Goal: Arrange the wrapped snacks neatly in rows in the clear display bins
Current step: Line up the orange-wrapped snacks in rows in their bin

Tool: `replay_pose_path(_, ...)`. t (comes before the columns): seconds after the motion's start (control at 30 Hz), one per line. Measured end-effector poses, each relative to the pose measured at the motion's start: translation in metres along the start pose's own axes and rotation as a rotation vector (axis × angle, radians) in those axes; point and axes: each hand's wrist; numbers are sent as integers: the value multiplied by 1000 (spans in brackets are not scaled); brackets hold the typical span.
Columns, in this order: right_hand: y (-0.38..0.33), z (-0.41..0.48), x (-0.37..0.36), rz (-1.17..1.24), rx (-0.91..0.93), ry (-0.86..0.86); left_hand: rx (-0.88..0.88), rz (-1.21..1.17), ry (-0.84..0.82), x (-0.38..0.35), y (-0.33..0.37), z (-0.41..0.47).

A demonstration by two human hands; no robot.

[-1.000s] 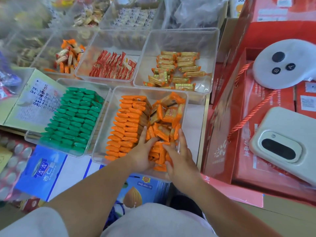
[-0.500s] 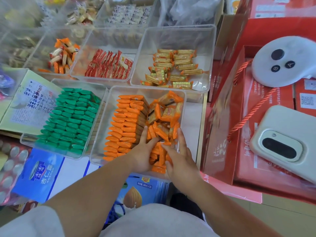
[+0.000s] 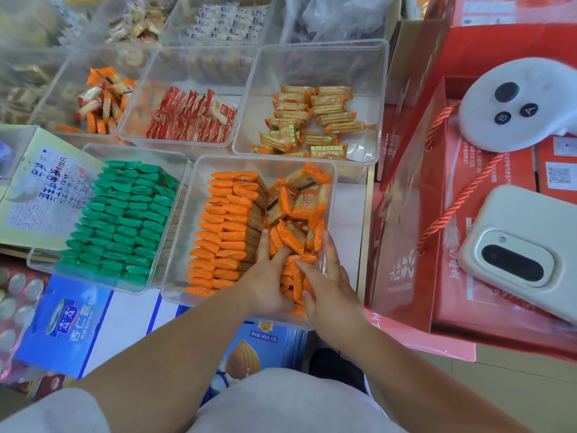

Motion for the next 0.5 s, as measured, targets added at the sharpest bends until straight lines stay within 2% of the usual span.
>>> replay_pose_path(0.3, -1, -1, 0, -10, -7, 7, 4, 16, -13, 10, -4, -2)
replay_pose_path(0.5, -1, -2, 5, -1, -9, -37, -26, -5, 73, 20, 8, -15)
Point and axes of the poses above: each hand's wrist, its own z-axis towards the middle knuckle, its own x-axis out of the back of the hand, y = z × x, and after that the axes turned 15 degrees about -y, right-handed
